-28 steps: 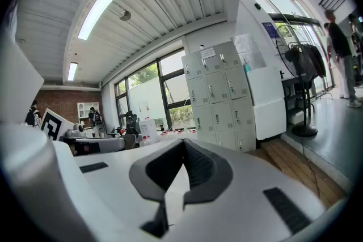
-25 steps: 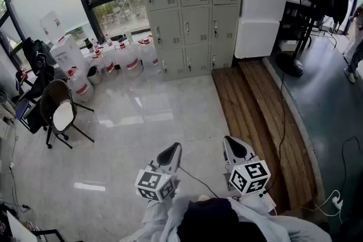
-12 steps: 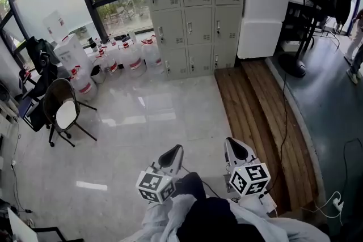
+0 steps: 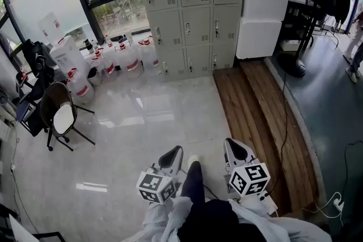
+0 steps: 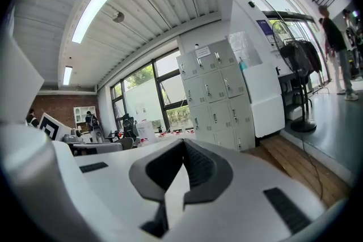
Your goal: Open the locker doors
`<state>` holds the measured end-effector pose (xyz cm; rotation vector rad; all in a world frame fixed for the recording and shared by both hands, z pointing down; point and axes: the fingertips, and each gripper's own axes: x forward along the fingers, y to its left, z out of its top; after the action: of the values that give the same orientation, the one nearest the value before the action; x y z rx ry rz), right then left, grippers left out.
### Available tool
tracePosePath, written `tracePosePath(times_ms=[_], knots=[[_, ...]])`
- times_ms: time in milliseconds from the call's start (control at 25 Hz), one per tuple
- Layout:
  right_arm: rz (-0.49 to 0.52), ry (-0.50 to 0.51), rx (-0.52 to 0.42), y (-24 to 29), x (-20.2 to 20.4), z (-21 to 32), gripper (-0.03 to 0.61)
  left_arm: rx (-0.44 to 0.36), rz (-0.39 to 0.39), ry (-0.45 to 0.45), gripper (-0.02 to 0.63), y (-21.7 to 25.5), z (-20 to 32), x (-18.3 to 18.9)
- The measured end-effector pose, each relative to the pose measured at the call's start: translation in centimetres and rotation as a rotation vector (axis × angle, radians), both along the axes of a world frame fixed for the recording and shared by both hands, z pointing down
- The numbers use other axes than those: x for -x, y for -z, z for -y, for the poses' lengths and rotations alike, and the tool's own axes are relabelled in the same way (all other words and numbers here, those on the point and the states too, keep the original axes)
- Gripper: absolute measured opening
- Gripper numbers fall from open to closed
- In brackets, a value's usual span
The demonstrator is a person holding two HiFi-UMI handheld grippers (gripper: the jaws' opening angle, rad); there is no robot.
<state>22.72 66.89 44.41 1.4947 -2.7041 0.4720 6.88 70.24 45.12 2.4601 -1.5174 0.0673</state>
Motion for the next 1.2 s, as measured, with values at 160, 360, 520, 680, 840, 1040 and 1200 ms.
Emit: tracePosePath(times_ms=[160, 360, 520, 680, 840, 1040, 1200], knots=[[-0.008, 0.0, -0.003, 0.3, 0.5, 3.5, 0.001, -0.002, -0.003, -0.003, 0.018, 0.1, 3.7, 0.5], [-0.017, 0.008, -0.011, 0.4, 2.0, 9.4, 0.0, -0.008, -0.008, -0.005, 0.018, 0.3, 9.5, 1.7], [-0.016, 0.011, -0.028, 1.6, 3.6, 14.9, 0.0, -0.014, -0.004, -0.012, 0.018, 1.0, 14.9, 2.8], [-0.018, 0.015, -0.035, 3.1, 5.3, 19.9, 0.001, -0.018, -0.01, -0.024, 0.018, 2.6, 19.8, 3.8], [-0.025, 0.009, -0.034, 3.4, 6.8, 24.5, 0.001, -0.024, 0.0, -0.029, 0.018, 2.9, 24.3, 5.5], [-0.035, -0.008, -0.028, 3.4, 8.4, 29.3, 0.001, -0.021, -0.007, -0.02, 0.018, 2.7, 29.0, 7.9], [-0.052, -0.035, -0.041, 3.2, 9.3, 32.3, 0.002, -0.022, -0.01, -0.016, 0.018, 2.5, 32.1, 9.6]])
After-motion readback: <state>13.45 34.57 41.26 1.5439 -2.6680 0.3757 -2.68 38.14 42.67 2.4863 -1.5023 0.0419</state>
